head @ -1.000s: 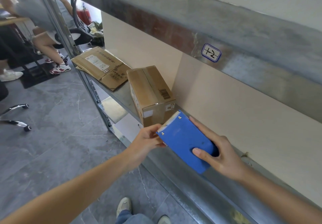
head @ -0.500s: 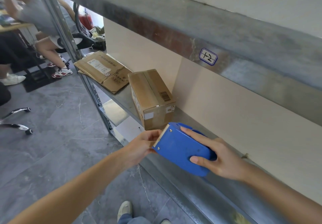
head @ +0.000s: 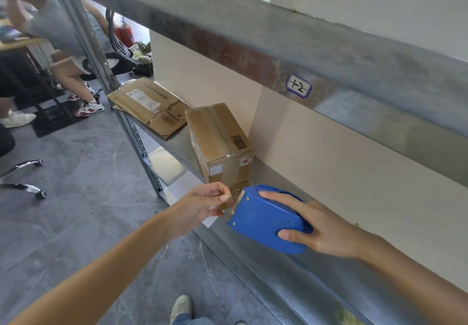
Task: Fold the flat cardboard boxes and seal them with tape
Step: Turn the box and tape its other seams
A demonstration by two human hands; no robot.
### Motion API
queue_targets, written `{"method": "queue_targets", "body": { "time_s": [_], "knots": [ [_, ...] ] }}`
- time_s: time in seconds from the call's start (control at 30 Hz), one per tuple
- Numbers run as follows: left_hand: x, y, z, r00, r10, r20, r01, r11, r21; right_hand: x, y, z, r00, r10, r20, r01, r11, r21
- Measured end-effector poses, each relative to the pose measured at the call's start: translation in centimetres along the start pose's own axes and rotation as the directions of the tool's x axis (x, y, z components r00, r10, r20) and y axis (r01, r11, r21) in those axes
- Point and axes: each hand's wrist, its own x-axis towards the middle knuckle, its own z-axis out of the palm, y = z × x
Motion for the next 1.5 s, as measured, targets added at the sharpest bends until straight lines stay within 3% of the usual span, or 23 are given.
{"method": "queue_targets", "body": {
  "time_s": [0.2,0.5,0.7,0.83,1.03,1.13,1.2,1.27,1.5],
  "knots": [
    [-0.1,0.3,-0.1,0.997,-0.068,0.019,0.069,0.995,-0.077,-0.5,0.0,0.9,1.0,0.018,-0.001,-0.018,0.99,-0.14],
    [-0.2,0.7,-0.7,0.98,-0.185,0.068,0.195,0.956,-0.22,-0.5,0.7,1.6,0.999,0.043,0.011,-0.04,0.983,-0.177],
    [0.6,0.5,1.2,0.975,-0.123,-0.184,0.15,0.978,0.143,-0.1,0.9,1.8,1.0,0.003,-0.007,-0.004,0.984,-0.178],
    [0.6,0.6,1.7,0.973,-0.029,-0.229,0.11,0.93,0.35,-0.1,1.3,1.6,1.0,-0.011,0.003,0.012,0.978,-0.208],
    [0.7,1.2,2.5,0.964,0.216,-0.156,-0.045,0.708,0.705,0.4,1.5,1.6,1.0,-0.018,0.009,0.02,0.958,-0.286],
    [0.5,1.7,1.9,0.945,0.312,-0.095,-0.074,0.489,0.869,0.3,1.6,1.4,1.0,-0.019,0.024,0.026,0.943,-0.331],
    [0.2,1.9,1.3,0.948,0.315,-0.041,-0.081,0.364,0.928,0.1,1.9,1.1,1.0,-0.007,0.018,0.013,0.929,-0.371],
    [0.1,2.0,1.4,0.959,0.283,0.005,-0.093,0.301,0.949,-0.1,2.1,0.6,1.0,0.002,0.017,0.005,0.925,-0.381],
    [1.0,2.7,1.9,0.963,0.259,-0.076,-0.035,0.399,0.916,-0.5,2.4,-0.9,1.0,0.012,-0.025,-0.019,0.95,-0.313]
  ]
}}
